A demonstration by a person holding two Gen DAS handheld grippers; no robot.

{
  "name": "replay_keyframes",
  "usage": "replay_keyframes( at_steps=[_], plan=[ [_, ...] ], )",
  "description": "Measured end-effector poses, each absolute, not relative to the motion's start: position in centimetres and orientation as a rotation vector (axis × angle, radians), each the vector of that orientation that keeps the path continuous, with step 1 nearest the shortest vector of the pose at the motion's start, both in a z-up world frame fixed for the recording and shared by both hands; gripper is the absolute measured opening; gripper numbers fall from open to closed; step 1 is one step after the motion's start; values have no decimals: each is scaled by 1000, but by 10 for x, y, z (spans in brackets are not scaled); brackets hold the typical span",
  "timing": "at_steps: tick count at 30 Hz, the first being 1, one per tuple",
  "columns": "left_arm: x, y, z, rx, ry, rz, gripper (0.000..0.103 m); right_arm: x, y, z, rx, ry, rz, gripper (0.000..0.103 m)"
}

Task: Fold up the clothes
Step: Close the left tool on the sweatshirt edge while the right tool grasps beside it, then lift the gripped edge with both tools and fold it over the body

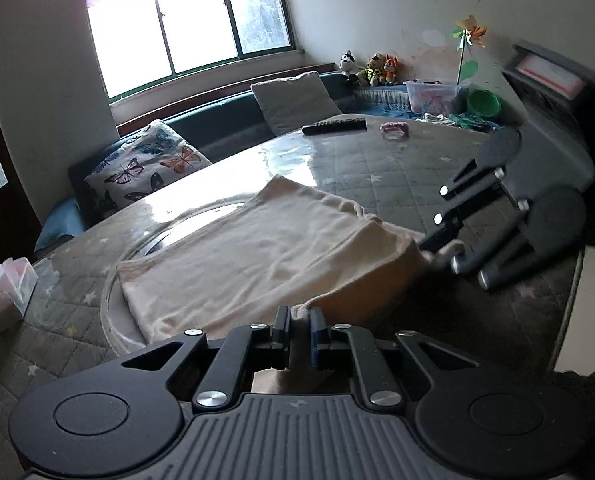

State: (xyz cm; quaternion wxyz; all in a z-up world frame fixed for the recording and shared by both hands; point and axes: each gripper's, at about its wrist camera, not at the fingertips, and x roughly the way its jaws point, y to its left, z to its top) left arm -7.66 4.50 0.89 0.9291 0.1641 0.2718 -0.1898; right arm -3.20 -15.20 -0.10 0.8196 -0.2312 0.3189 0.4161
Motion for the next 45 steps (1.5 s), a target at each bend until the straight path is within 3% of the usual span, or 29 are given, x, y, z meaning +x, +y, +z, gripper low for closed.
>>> replay_keyframes(
  at_steps=[1,6,9,15,16,19,21,23,39,45],
  plan=[
    [-81,46,8,340,556,-389,14,-29,-154,1,-467,691,883,15],
    [-99,47,-2,384,558,-362,37,-17,-159,15,-356,714,874,10],
    [-107,47,-10,430,556,-340,45,-12,-160,24,-314,715,871,9],
    [-103,46,-26,539,555,-295,47,-8,-156,29,-311,704,858,9],
    [-101,47,-28,549,560,-292,46,-9,-156,28,-311,703,855,8],
    [-99,51,-32,585,572,-292,31,-12,-157,28,-305,697,848,7],
    [-99,53,-30,590,574,-304,11,-14,-158,28,-298,689,839,7],
    [-99,54,-26,586,573,-318,7,-17,-159,28,-288,681,831,6],
    [-182,55,55,443,517,-419,5,-102,-212,81,-208,575,863,5],
    [-144,58,56,434,505,-378,5,-86,-205,89,-221,562,833,4]
  ],
)
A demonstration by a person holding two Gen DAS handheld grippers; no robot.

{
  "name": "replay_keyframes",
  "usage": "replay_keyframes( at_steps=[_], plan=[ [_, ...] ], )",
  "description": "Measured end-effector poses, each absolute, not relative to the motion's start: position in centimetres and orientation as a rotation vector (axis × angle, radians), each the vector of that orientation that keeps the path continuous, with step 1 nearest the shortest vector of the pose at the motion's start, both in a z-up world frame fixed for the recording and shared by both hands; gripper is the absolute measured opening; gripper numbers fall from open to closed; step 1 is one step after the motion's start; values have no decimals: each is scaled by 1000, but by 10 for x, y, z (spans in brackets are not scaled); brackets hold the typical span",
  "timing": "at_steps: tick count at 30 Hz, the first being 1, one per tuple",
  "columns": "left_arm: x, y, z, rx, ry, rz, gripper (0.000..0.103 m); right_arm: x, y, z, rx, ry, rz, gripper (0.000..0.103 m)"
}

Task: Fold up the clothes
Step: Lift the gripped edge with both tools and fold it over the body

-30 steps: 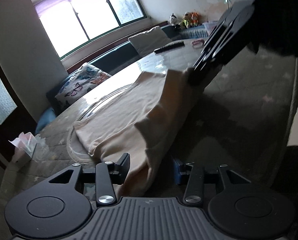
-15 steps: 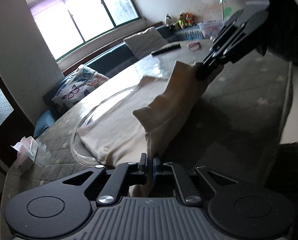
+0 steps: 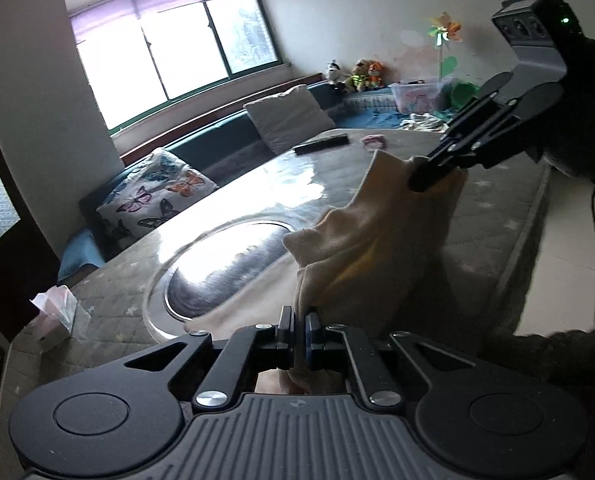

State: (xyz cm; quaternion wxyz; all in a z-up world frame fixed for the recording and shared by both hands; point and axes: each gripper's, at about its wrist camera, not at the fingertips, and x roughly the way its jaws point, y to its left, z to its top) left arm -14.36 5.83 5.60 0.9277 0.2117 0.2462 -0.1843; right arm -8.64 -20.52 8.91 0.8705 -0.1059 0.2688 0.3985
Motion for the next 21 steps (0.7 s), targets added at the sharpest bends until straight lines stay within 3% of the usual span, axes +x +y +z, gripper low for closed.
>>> replay_keyframes(
  at_steps=[16,21],
  plan=[
    [21,89,4,348,668,-203,6,63,-128,55,-280,648,753,4],
    [39,98,-16,311,721,-162,15,89,-113,17,-259,729,697,10]
  ],
)
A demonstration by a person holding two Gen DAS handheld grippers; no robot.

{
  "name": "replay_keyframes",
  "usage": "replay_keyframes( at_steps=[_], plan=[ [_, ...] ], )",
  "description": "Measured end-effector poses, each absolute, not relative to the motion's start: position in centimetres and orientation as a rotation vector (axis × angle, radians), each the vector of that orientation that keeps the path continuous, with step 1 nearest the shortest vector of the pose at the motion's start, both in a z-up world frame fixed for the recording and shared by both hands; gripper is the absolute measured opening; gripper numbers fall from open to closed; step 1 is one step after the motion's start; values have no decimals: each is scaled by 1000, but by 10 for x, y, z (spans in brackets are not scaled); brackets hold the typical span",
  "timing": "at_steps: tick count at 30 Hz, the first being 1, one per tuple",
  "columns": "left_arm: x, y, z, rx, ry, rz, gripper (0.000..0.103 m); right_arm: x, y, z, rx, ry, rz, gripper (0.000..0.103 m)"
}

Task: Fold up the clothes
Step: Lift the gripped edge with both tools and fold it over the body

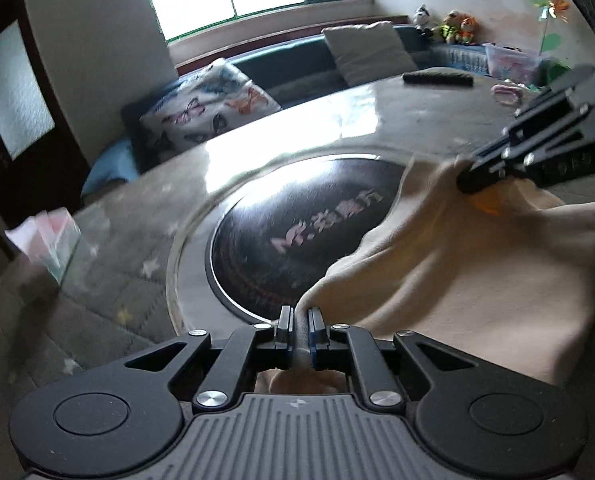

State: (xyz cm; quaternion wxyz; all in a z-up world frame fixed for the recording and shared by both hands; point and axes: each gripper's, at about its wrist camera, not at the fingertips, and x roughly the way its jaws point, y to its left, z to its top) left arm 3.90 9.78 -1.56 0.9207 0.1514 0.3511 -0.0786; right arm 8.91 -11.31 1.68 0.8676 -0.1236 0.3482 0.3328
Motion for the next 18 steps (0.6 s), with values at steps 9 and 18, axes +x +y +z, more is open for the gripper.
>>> replay_keyframes(
  at_steps=[9,18],
  plan=[
    [38,117,7,272,694,-31,23,93,-129,15,-195,727,618,18],
    [46,64,12,251,740,-236,22,92,-97,7,-190,779,726,18]
  ],
)
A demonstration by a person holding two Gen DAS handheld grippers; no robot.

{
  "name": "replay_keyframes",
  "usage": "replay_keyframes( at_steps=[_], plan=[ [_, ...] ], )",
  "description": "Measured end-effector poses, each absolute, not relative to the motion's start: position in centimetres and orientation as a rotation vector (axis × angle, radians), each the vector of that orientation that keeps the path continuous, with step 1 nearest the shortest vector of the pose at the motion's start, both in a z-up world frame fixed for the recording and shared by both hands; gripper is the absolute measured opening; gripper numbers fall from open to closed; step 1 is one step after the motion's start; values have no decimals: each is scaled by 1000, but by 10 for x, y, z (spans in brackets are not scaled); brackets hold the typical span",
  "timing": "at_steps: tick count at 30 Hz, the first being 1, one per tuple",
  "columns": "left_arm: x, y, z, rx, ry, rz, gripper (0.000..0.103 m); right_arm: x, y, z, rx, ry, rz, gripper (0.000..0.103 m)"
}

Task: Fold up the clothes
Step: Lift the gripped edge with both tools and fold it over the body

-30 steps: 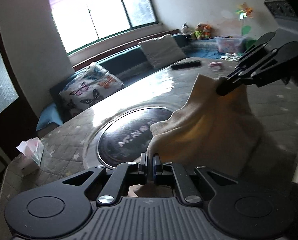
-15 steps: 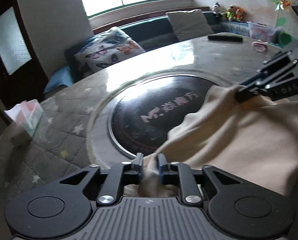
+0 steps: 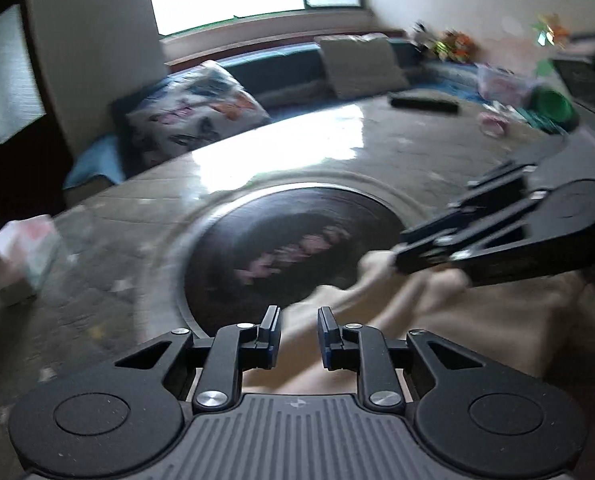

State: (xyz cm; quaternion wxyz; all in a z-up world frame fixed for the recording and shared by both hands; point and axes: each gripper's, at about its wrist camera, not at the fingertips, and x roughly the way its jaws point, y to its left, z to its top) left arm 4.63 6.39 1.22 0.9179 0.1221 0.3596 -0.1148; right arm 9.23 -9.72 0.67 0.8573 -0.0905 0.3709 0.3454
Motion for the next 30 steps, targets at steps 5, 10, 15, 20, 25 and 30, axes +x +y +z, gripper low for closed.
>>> replay_keyframes(
  at_steps=[5,10,15,20,25,30],
  plan=[
    [73,58,-8,286,814,-208,23,104,-98,-7,-185,827,682,17],
    [76,60,-10,282,824,-211,24,105,-111,-5,-159,819,661,17],
    [74,58,-12,308,818,-213,24,92,-113,-2,-198,795,697,17],
    [73,56,-11,315,817,-207,25,88,-121,-6,-199,810,679,17],
    [73,53,-13,337,808,-202,24,82,-138,-1,-177,800,671,16],
    [73,52,-12,341,807,-192,25,81,-148,3,-159,790,651,16]
  ],
)
